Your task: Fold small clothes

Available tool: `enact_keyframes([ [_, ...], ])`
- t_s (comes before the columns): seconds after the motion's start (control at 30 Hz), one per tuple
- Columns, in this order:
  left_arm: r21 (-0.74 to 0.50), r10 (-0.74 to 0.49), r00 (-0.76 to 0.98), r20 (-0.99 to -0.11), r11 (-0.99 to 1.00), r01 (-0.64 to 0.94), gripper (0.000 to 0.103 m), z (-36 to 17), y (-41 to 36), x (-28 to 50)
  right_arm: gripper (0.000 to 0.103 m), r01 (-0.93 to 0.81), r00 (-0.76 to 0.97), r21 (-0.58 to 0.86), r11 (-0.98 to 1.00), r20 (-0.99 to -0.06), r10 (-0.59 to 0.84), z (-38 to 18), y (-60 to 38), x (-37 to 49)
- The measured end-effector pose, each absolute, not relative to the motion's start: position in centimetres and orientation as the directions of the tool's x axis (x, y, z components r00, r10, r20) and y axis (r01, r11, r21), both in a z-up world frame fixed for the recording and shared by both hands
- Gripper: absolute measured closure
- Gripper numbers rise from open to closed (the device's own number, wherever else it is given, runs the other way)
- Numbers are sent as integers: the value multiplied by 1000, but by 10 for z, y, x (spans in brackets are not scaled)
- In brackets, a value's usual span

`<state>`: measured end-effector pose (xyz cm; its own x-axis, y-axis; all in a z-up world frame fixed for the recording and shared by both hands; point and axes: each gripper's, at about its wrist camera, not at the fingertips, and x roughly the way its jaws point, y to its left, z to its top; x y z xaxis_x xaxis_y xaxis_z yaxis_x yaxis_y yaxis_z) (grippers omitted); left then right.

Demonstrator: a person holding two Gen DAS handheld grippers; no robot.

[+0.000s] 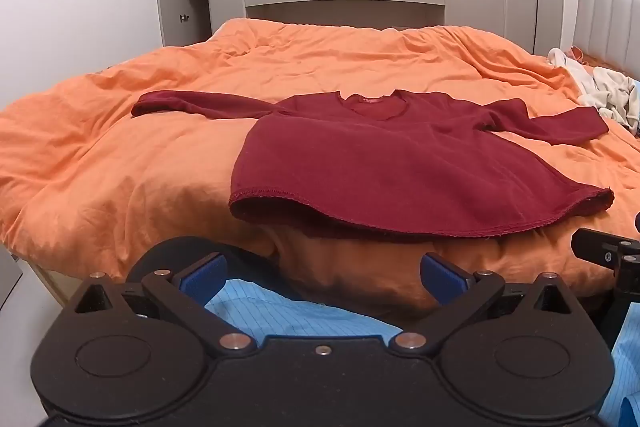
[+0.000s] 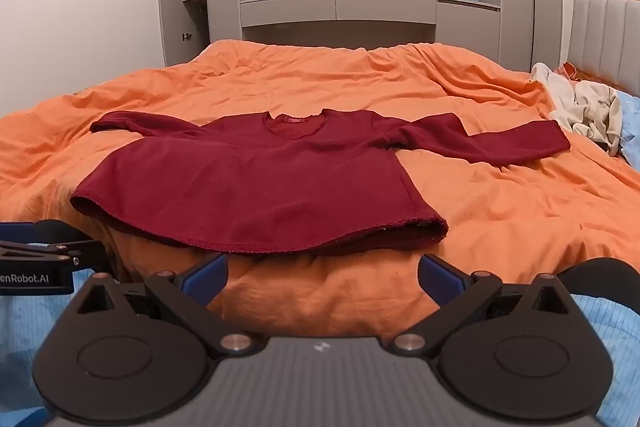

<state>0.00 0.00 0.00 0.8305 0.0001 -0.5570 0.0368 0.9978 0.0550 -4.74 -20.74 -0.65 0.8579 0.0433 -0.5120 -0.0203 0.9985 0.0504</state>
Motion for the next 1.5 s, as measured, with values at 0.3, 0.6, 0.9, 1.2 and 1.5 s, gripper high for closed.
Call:
enact_keyframes([
  [0.3,58,1,828,-561,998,38,0,0,0,0,0,-19,854,45,999,-519,40,-7,-208,-46],
  [0.6,63,6,827,-563,997,36,0,-3,-2,1,0,-19,852,47,999,-522,41,-9,-207,-46],
  [0.9,59,7,825,-565,998,33,0,-3,-1,2,0,-17,850,46,999,-526,39,-7,-207,-45],
  [1.2,59,8,824,-566,998,31,0,-3,-1,2,0,-16,848,46,999,-529,38,-11,-208,-44],
  [1.5,57,7,823,-568,998,30,0,-4,1,3,0,-12,843,51,999,-536,37,-22,-208,-43],
])
